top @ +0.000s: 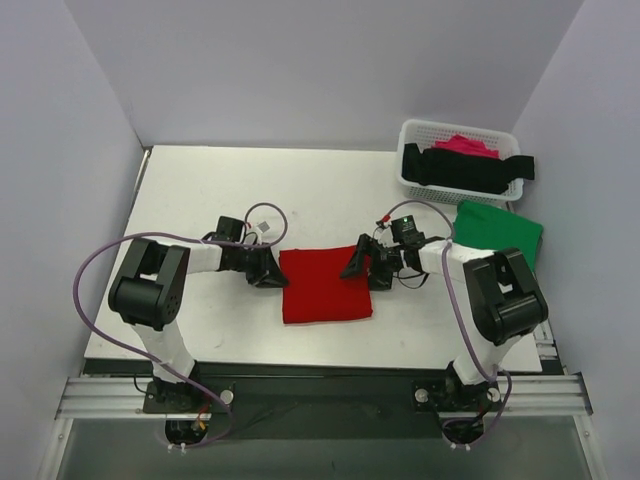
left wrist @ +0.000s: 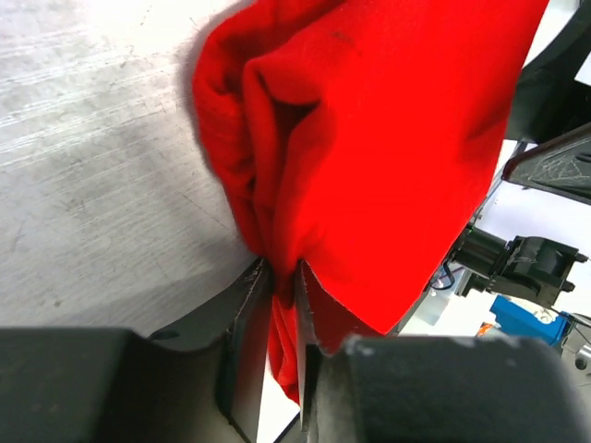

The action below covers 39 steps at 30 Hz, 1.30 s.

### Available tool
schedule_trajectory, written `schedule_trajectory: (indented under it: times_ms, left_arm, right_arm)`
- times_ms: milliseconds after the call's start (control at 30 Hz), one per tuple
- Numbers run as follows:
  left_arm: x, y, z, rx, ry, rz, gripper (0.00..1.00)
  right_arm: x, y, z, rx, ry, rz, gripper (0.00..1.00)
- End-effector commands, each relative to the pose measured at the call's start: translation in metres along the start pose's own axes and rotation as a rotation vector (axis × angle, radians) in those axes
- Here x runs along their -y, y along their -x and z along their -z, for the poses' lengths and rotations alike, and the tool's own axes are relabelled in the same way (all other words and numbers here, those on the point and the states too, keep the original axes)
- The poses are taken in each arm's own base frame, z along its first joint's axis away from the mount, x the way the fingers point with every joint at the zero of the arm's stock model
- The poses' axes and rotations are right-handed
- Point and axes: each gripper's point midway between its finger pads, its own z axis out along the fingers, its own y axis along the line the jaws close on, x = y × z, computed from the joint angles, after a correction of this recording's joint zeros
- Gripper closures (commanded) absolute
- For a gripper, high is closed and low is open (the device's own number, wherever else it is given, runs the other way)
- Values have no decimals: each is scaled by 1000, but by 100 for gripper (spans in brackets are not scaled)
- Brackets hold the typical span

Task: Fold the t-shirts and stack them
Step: Put the neatly folded tshirt into the corner of the board with the right arm

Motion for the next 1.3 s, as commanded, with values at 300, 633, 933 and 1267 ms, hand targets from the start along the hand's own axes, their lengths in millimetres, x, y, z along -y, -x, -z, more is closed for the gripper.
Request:
schedule_trajectory:
  times_ms: [300, 633, 933, 1267]
  left_arm:
    - [-12, -3, -12, -31, 57, -50, 66]
    - [10, 14, 3, 14, 48, -82, 41]
    - [22, 20, 11, 47, 34, -95, 41]
    - [18, 5, 18, 41, 43, -85, 41]
  right_arm:
    - [16, -9, -23, -53, -132, 23, 75]
    - [24, 16, 34, 6, -312, 147, 100]
    - [50, 27, 110, -76, -521, 238, 100]
    - [86, 64, 179, -72, -802, 268, 100]
